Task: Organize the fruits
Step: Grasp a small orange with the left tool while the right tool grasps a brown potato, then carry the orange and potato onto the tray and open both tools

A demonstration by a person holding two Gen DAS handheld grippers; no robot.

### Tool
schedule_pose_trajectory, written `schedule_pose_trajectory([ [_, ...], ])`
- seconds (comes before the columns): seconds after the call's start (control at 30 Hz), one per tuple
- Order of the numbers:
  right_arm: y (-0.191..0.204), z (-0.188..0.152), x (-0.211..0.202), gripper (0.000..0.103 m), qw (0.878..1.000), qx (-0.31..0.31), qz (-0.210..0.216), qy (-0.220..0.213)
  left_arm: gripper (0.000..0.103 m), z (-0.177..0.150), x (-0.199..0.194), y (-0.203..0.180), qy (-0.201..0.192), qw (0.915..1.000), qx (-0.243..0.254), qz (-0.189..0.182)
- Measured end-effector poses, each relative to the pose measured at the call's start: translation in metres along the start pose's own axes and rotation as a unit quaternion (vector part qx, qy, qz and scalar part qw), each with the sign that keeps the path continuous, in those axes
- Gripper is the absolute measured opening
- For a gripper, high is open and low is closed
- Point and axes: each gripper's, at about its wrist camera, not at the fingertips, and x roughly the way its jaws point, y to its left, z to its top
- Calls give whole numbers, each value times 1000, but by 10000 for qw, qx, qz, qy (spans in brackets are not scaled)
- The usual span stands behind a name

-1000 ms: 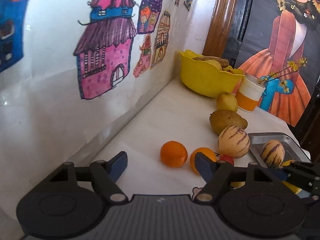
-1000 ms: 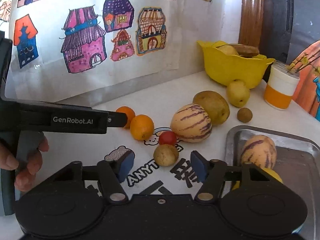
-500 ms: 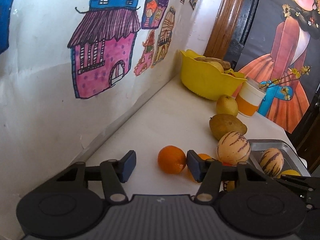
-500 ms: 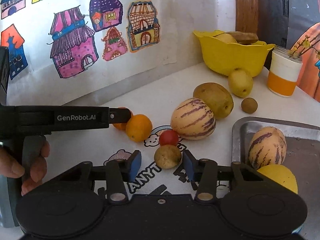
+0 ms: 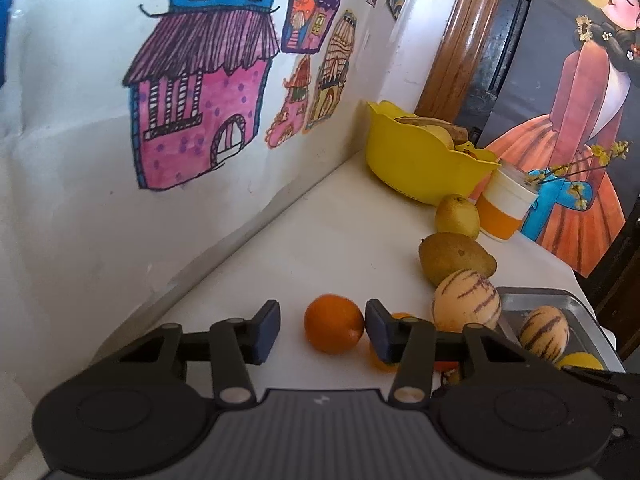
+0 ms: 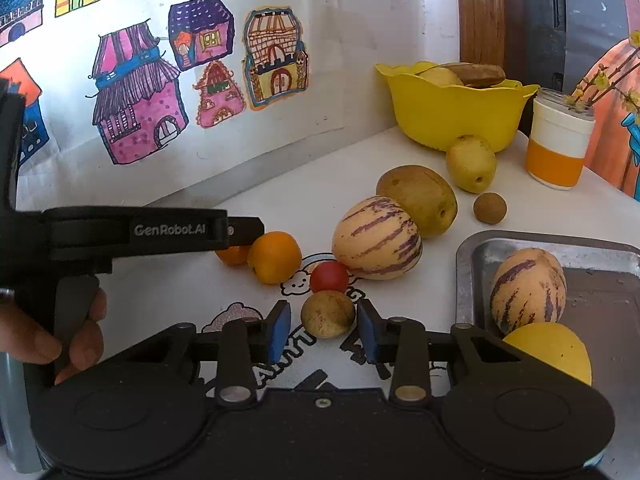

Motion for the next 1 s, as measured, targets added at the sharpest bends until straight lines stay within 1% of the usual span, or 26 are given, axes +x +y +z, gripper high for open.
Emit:
schedule_pose_trajectory([
  [0.07,1,-1,0,38,10000,-22,-22,-20,48,-1,-1,-1,14,10000,17,-7],
  [0.1,1,-1,0,37,10000,-32,-36,-26,43,-1,-1,-1,28,10000,38,-19],
  [0.13,1,-1,0,37,10000,-40,-56,-30,40,0,-1,-2,53,10000,41,-44],
  [0.17,1,-2,-1,35,10000,-40,-74,-32,35,0,-1,-2,90,9999,24,-69],
  [0.27,0,-2,-1,32,10000,-31,-84,-29,34,0,0,-4,108,9999,13,-50],
  [0.4,0,-3,-4,32,10000,-25,-54,-25,34,-2,-4,-3,171,9997,-126,-122],
  [0.6,3,-9,-15,32,10000,63,60,-7,34,-13,-21,-12,307,9993,-19,-231],
  [0.7,5,-15,-25,32,9999,79,110,-20,34,-21,-32,-16,362,9989,0,-282],
  [0.87,7,-27,-49,32,9996,169,202,-69,34,-31,-50,-21,491,9977,-134,-445],
  [1.0,3,-38,-71,32,9991,318,230,-128,34,-40,-60,-33,525,9972,-42,-539],
])
